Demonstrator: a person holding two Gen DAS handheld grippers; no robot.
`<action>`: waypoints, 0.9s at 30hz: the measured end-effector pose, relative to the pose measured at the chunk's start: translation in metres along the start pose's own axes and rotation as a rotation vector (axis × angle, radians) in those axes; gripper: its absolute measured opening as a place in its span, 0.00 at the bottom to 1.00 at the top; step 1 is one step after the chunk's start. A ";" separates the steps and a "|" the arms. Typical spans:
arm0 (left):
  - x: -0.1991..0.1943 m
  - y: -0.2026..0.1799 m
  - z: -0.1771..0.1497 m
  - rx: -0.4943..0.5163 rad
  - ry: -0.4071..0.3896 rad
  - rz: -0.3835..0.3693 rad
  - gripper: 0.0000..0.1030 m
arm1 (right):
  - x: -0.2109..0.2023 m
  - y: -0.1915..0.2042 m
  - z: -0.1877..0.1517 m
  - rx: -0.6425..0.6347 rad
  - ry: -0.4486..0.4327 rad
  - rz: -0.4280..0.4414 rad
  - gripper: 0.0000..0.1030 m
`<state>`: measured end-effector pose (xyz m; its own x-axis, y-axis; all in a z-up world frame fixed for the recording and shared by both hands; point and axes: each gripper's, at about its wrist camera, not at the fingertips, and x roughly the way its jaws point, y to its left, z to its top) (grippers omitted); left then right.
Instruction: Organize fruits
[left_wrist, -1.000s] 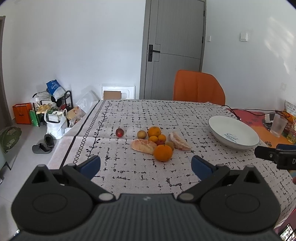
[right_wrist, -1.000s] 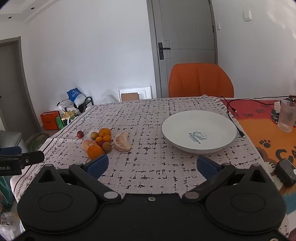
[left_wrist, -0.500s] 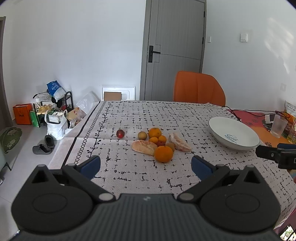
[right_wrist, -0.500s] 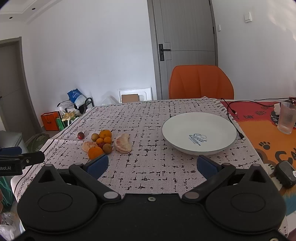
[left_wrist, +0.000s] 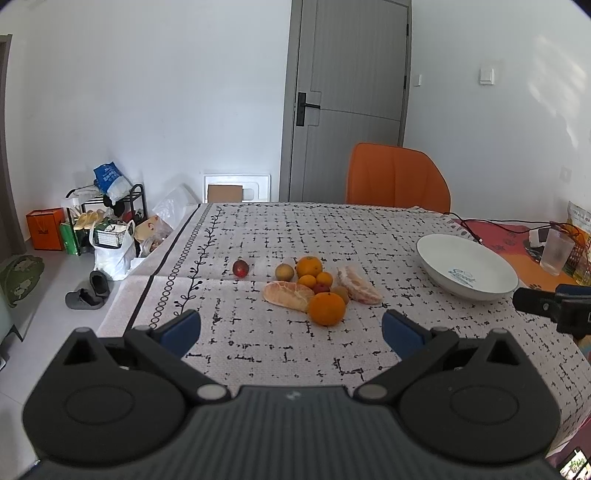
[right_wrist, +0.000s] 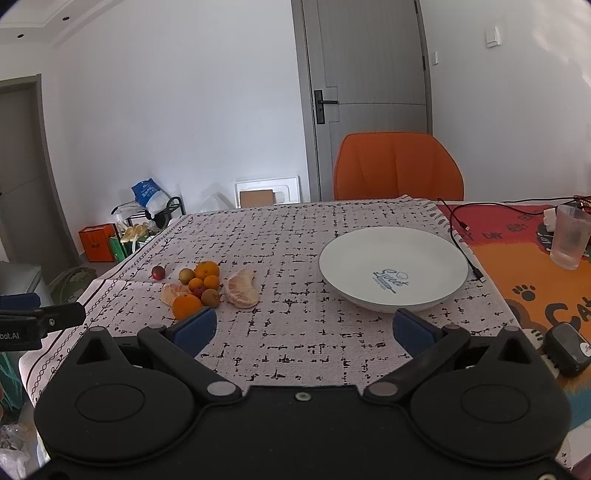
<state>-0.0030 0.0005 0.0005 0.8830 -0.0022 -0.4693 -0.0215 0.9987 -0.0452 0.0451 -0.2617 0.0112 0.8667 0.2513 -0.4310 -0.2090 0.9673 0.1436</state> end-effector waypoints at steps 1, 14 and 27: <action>0.000 0.000 0.000 0.000 0.000 -0.001 1.00 | 0.000 0.000 0.000 0.000 0.000 0.000 1.00; 0.002 -0.001 -0.001 0.002 -0.001 0.004 1.00 | 0.003 0.000 -0.001 -0.004 0.003 0.008 1.00; 0.019 0.003 0.003 -0.006 -0.024 0.008 1.00 | 0.017 -0.003 -0.002 0.010 0.013 0.041 1.00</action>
<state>0.0149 0.0036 -0.0062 0.8937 0.0067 -0.4486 -0.0309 0.9984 -0.0466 0.0596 -0.2598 0.0012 0.8514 0.2916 -0.4359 -0.2403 0.9557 0.1701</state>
